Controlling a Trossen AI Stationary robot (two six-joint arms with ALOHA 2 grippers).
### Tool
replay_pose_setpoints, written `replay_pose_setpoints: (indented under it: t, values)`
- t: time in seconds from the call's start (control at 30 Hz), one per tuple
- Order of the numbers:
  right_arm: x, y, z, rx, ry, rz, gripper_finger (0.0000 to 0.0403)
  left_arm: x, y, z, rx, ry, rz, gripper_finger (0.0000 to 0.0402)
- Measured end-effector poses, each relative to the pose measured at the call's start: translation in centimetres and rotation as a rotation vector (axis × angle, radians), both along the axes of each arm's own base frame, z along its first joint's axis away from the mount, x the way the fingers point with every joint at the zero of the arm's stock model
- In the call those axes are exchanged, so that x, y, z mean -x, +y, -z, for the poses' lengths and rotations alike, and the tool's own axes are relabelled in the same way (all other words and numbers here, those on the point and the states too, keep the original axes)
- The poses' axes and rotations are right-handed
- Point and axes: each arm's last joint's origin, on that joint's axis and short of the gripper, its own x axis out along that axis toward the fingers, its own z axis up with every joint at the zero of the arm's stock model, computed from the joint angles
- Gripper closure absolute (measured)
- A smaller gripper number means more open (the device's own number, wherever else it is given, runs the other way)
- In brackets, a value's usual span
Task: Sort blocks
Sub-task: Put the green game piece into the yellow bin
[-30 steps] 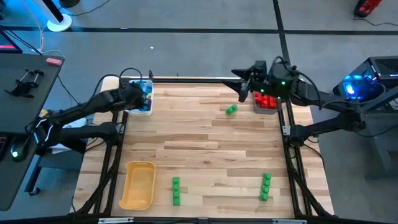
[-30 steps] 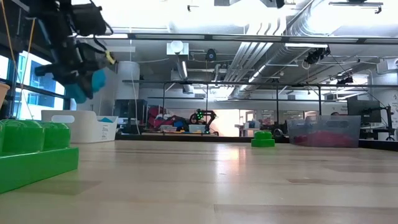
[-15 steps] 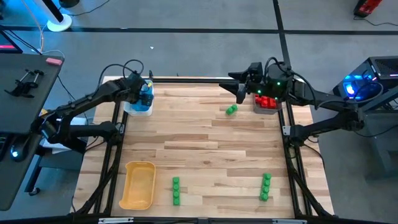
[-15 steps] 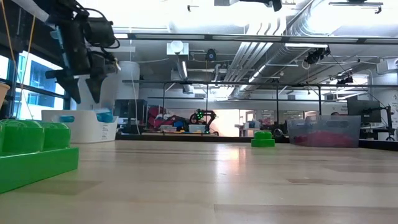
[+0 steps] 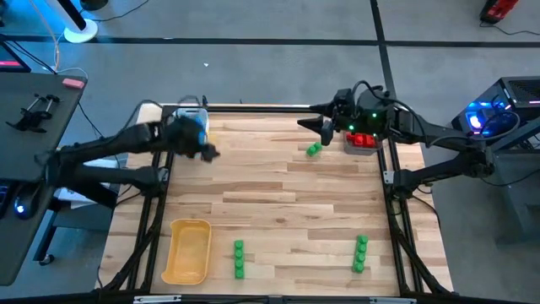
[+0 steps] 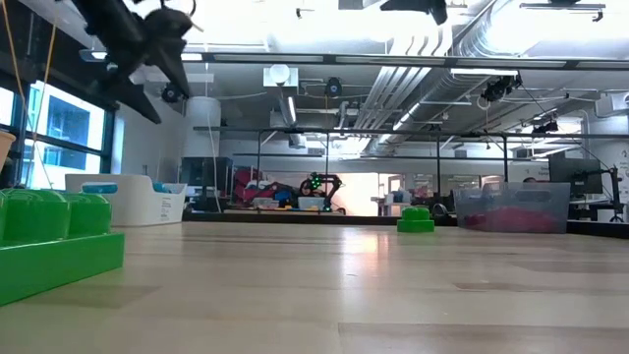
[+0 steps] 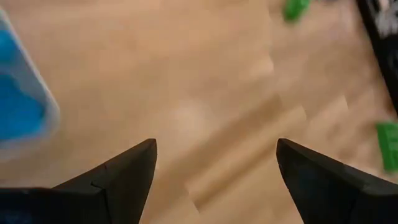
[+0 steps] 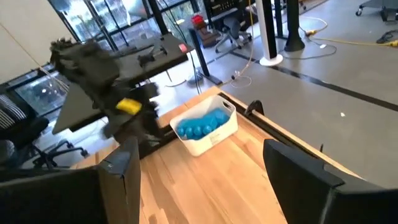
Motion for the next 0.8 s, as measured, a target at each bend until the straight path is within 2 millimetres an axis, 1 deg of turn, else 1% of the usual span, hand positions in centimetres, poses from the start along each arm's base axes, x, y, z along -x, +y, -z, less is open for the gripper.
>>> replay_pose_setpoints:
  t: [0.13, 0.27, 0.37, 0.47, 0.53, 0.6, 0.67, 0.73, 0.8]
  values:
    - [0.1, 0.0, 0.3, -0.006, 0.029, 0.0, 0.0163, -2.3, -4.8, 1.0, 0.083, 0.017, 0.07, 0.0083]
    - [0.1, 0.0, 0.4, -0.002, 0.047, -0.009, 0.0163, -4.9, -10.0, 2.9, 0.201, 0.023, 0.126, 0.0083]
    - [0.2, 0.1, 0.6, 0.016, 0.077, -0.017, 0.0163, -6.2, -13.6, 4.7, 0.308, 0.129, 0.122, 0.0083]
    - [0.2, 0.1, 0.8, 0.028, 0.098, -0.022, 0.0163, -7.4, -16.5, 5.5, 0.356, 0.224, 0.12, 0.0083]
    - [0.2, 0.1, 0.8, 0.022, 0.103, -0.025, 0.0163, -8.2, -17.9, 5.5, 0.359, 0.255, 0.115, 0.0083]
    - [0.2, 0.1, 0.9, 0.005, 0.099, -0.04, 0.0163, -9.3, -18.7, 5.3, 0.34, 0.27, 0.105, 0.0083]
    - [0.1, 0.5, 0.9, -0.038, 0.084, -0.068, 0.0163, -10.4, -19.3, 5.0, 0.272, 0.268, 0.15, 0.0083]
    - [0.0, 1.2, 0.9, -0.081, 0.071, -0.114, 0.0163, -11.6, -19.8, 4.7, 0.163, 0.254, 0.273, 0.0083]
    - [-0.2, 2.2, 0.9, -0.119, 0.063, -0.164, 0.0163, -12.7, -20.4, 4.5, 0.024, 0.25, 0.459, 0.0083]
